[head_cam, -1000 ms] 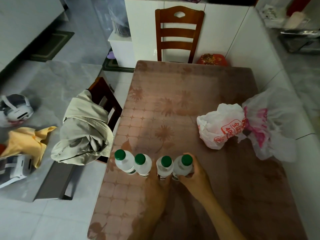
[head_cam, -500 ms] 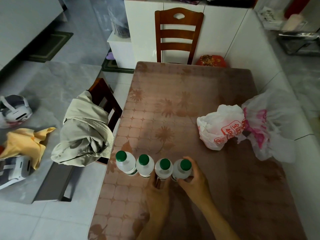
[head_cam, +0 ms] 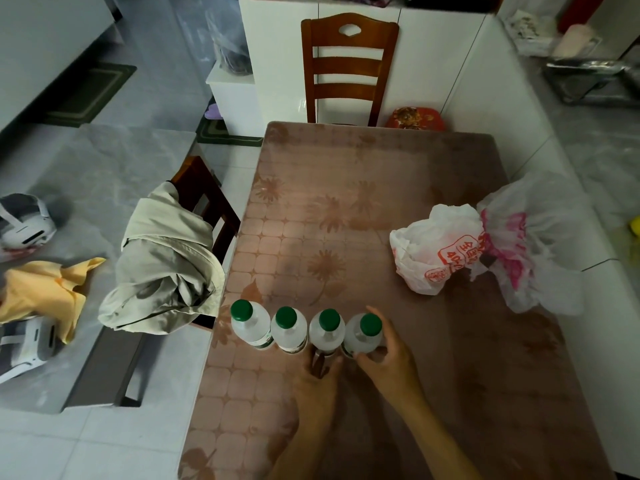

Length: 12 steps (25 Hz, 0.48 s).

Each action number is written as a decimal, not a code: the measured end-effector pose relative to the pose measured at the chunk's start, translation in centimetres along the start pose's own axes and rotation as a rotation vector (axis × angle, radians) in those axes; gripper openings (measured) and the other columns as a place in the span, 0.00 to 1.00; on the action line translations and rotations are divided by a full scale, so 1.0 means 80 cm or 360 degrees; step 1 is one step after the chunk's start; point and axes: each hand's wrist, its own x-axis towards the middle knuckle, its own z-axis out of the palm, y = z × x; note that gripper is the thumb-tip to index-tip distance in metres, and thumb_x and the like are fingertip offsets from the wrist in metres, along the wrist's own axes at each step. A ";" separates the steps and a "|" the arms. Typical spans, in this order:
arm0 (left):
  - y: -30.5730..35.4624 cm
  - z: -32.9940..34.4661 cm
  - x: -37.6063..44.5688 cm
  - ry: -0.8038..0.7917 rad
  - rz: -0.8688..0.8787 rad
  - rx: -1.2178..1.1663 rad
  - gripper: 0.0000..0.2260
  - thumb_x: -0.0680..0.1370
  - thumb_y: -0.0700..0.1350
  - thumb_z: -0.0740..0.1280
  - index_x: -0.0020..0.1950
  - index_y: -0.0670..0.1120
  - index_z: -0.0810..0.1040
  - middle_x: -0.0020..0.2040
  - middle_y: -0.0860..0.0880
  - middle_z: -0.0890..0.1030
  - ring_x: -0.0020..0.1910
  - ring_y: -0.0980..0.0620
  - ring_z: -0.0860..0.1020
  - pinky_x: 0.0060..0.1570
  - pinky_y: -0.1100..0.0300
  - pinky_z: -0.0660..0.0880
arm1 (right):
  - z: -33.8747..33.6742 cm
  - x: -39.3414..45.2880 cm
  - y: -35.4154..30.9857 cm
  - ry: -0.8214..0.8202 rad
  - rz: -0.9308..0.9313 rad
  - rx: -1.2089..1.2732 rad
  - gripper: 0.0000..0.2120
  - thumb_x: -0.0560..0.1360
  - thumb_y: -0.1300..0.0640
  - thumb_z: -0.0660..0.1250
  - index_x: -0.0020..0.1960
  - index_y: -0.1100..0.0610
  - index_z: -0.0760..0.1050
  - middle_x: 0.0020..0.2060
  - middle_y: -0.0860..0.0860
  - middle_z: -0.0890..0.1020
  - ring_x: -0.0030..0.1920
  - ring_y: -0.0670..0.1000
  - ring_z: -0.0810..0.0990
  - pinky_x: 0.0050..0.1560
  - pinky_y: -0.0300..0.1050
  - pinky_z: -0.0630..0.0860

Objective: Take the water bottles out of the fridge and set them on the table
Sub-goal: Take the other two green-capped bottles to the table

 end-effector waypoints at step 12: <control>0.011 -0.091 -0.047 -0.0460 0.0315 0.0236 0.20 0.76 0.41 0.67 0.64 0.59 0.70 0.61 0.54 0.78 0.61 0.53 0.77 0.58 0.63 0.74 | 0.072 -0.098 -0.020 0.0616 0.0323 -0.0124 0.36 0.75 0.55 0.72 0.77 0.55 0.57 0.76 0.55 0.65 0.75 0.55 0.64 0.71 0.45 0.61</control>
